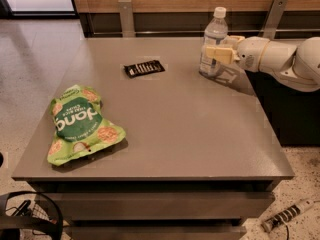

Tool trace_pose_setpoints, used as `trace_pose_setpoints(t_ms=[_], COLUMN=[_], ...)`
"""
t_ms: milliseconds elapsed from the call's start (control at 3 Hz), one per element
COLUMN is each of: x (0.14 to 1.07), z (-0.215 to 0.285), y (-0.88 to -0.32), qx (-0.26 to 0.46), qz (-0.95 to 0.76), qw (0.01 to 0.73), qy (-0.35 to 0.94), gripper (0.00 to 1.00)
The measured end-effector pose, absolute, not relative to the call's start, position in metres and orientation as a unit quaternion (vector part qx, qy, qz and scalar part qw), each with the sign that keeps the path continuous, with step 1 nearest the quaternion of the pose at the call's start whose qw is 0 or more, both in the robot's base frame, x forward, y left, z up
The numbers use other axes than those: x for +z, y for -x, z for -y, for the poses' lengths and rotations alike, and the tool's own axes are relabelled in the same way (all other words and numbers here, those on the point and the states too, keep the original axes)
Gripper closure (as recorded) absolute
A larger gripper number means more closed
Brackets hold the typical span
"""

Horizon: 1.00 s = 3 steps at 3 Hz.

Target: Knock blue plastic bottle over

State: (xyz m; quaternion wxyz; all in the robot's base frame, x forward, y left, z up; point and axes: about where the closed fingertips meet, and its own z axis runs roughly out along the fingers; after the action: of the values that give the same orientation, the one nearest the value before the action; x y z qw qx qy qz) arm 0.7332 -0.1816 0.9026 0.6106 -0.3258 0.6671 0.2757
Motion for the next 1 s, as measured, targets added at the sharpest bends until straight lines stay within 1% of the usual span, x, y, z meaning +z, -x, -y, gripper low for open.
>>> trace_pose_setpoints(t_ms=[333,667,1000], x=[0.9023,0.9020,0.9037], z=[0.1776,0.1743,0.1741], y=[-0.7338,-0.7342,-0.7336], qx=[0.278,0.280,0.277], qz=[-0.666,-0.666,-0.667], qw=[0.610,0.609,0.608], qy=[0.327,0.329,0.330], gripper=[0.80,1.00,1.00])
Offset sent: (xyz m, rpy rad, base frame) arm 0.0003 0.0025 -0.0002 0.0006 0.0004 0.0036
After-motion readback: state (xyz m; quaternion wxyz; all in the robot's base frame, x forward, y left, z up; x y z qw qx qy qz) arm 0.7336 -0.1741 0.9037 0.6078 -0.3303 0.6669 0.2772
